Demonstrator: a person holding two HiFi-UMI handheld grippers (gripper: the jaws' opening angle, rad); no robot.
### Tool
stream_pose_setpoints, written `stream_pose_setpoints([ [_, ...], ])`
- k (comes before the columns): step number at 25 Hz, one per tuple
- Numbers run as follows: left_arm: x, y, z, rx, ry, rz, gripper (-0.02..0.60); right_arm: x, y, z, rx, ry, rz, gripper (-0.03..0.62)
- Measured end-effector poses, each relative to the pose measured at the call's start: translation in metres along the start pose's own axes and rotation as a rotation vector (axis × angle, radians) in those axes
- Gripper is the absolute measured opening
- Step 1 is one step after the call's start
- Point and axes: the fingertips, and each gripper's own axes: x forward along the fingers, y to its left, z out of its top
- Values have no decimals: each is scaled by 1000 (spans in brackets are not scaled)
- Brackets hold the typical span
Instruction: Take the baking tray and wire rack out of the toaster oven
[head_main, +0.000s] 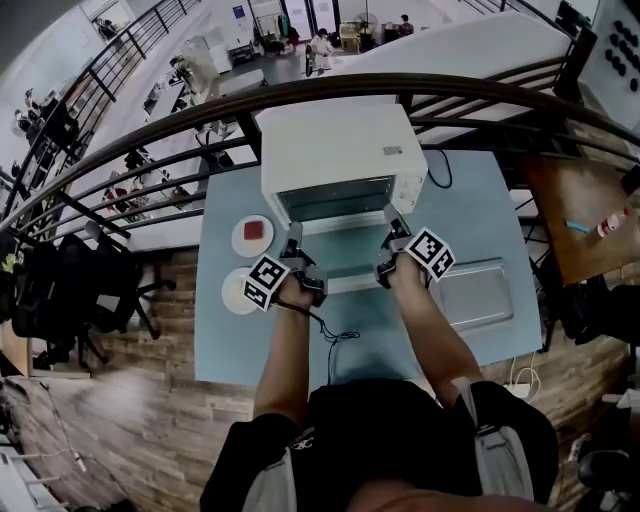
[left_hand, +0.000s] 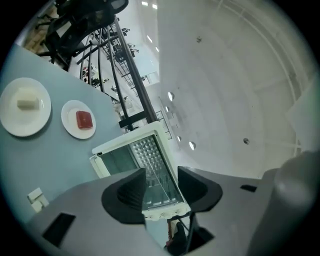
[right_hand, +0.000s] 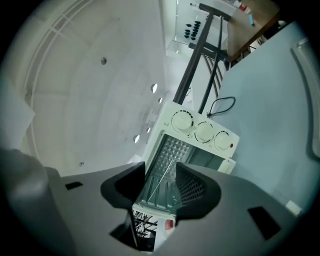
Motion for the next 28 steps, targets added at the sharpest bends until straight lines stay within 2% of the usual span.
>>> stream_pose_setpoints([
  [7, 57, 41, 21, -181, -30, -4, 190, 54, -21, -1, 96, -35, -17, 144],
  [16, 120, 66, 35, -254, -54, -27, 181, 104, -52, 0, 194, -80, -53, 140],
  [23, 142, 69, 45, -281, -111, -68, 176, 128, -55, 13, 250, -177, -2, 140],
  [28, 148, 73, 51, -354, -174, -71, 162, 144, -57, 18, 313, -202, 27, 118],
])
